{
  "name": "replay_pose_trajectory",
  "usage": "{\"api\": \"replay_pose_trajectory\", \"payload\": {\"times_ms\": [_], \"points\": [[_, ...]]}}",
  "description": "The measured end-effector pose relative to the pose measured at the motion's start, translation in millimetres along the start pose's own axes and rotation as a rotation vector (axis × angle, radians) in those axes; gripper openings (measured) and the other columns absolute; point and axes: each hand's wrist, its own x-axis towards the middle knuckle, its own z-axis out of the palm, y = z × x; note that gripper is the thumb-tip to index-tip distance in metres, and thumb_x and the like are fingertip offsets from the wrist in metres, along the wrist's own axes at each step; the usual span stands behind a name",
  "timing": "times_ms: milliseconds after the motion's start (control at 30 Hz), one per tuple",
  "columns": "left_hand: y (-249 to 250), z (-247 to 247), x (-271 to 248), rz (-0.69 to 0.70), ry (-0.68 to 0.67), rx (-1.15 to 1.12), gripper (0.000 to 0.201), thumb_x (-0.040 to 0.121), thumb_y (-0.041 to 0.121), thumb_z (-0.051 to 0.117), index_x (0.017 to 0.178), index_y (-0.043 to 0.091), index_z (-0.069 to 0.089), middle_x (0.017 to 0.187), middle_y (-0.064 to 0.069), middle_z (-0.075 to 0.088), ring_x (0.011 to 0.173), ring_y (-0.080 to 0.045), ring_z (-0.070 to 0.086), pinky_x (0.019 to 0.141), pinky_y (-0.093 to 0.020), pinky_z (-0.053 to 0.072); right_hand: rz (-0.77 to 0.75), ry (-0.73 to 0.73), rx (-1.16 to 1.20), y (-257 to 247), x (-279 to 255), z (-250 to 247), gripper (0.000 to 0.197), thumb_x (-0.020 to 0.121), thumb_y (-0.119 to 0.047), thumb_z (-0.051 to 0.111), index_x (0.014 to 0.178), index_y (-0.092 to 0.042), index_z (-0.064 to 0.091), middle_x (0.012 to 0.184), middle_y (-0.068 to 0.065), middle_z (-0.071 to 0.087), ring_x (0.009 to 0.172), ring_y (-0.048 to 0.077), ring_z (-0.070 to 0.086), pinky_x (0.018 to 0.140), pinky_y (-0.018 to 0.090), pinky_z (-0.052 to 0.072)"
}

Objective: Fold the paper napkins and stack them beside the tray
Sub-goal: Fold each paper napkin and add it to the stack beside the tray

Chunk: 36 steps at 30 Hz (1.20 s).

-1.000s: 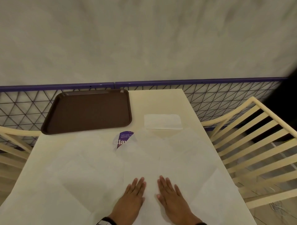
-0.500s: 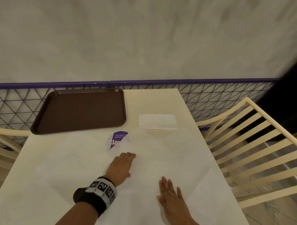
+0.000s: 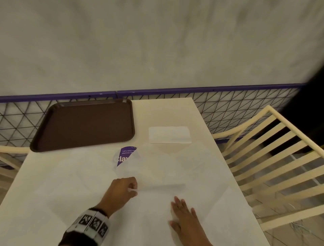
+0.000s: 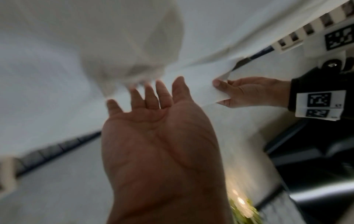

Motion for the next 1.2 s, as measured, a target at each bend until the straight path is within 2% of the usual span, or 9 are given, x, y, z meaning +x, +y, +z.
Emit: {"api": "replay_pose_trajectory", "payload": {"times_ms": [33,100,200,300,433,633,767,1033,1200], "points": [[4.2,-2.6,-6.8,0.012,0.038,-0.055,0.035,0.076,0.015,0.071,0.061,0.037,0.049,0.07,0.012,0.06,0.074,-0.008,0.057,0.065,-0.015,0.039,0.021,0.0,0.029,-4.6,3.4,-11.3,0.053,0.079,-0.042,0.045,0.13,-0.03,0.037,0.139,-0.023,0.037,0.132,0.0,0.035,0.09,0.04,0.047],[14.6,-6.8,-17.5,0.078,0.11,-0.051,0.032,0.081,0.018,0.068,0.072,0.04,0.048,0.077,0.015,0.061,0.075,-0.006,0.056,0.067,-0.016,0.038,0.022,0.1,-0.014,-16.4,6.2,-36.5,0.061,0.06,-0.042,0.074,0.114,-0.032,0.045,0.116,-0.013,0.065,0.114,0.012,0.045,0.107,0.035,0.026],[30.8,-15.5,-26.1,0.202,0.189,-0.014,0.027,0.087,0.026,0.062,0.095,0.04,0.041,0.096,0.017,0.061,0.087,-0.008,0.057,0.072,-0.01,0.037,-0.078,0.289,-0.062,-42.2,31.5,-66.6,0.091,0.049,-0.051,0.084,0.128,-0.032,0.043,0.131,-0.007,0.053,0.126,0.017,0.034,0.111,0.039,0.018],[50.2,-31.9,-25.0,0.213,0.216,0.006,0.029,0.089,0.028,0.06,0.106,0.041,0.041,0.105,0.019,0.063,0.093,-0.005,0.061,0.075,-0.005,0.038,-0.162,0.106,0.02,-58.0,64.7,-91.7,0.072,0.067,-0.048,0.075,0.13,-0.033,0.044,0.14,-0.012,0.044,0.137,0.012,0.023,0.114,0.035,-0.002],[69.0,-58.5,-9.5,0.121,0.378,-0.283,0.041,0.08,0.009,0.069,0.09,0.038,0.042,0.079,0.025,0.068,0.075,0.004,0.063,0.067,-0.003,0.042,0.039,-0.214,0.382,-43.8,98.4,-100.9,0.026,0.073,-0.03,0.074,0.095,-0.019,0.069,0.095,-0.001,0.065,0.1,0.022,0.06,0.083,0.028,0.042],[66.6,-70.8,58.3,-0.143,0.515,-0.66,0.046,0.071,0.006,0.078,0.077,0.02,0.035,0.06,-0.01,0.055,0.059,-0.018,0.046,0.057,-0.029,0.041,0.226,-0.187,0.762,19.5,144.4,-133.1,0.021,0.068,-0.014,0.081,0.081,-0.018,0.065,0.074,-0.005,0.061,0.064,0.008,0.057,0.055,0.018,0.044],[62.9,-60.9,122.5,-0.171,0.567,-0.585,0.042,0.074,0.006,0.076,0.068,0.017,0.036,0.062,-0.002,0.043,0.058,-0.016,0.037,0.054,-0.024,0.033,0.352,-0.065,0.927,64.8,199.0,-150.7,0.021,0.072,-0.005,0.077,0.09,0.001,0.068,0.087,0.013,0.069,0.07,0.019,0.065,0.055,0.025,0.054],[56.9,-35.3,230.5,-0.191,0.405,-0.414,0.02,0.084,-0.007,0.059,0.088,0.006,0.073,0.09,-0.005,0.067,0.084,-0.013,0.057,0.067,-0.004,0.042,0.524,0.09,0.843,119.7,287.3,-142.5,0.044,0.07,-0.011,0.08,0.054,-0.012,0.039,0.07,0.009,0.042,0.063,0.022,0.05,0.043,0.022,0.052],[38.6,-17.5,250.0,-0.28,0.227,-0.31,0.033,0.073,0.005,0.076,0.104,0.014,0.07,0.106,-0.007,0.066,0.087,-0.019,0.057,0.081,-0.023,0.047,0.562,0.066,0.602,127.1,295.5,-119.2,0.048,0.071,-0.018,0.08,0.047,-0.012,0.038,0.045,0.005,0.046,0.03,0.012,0.045,0.039,0.018,0.042]]}}
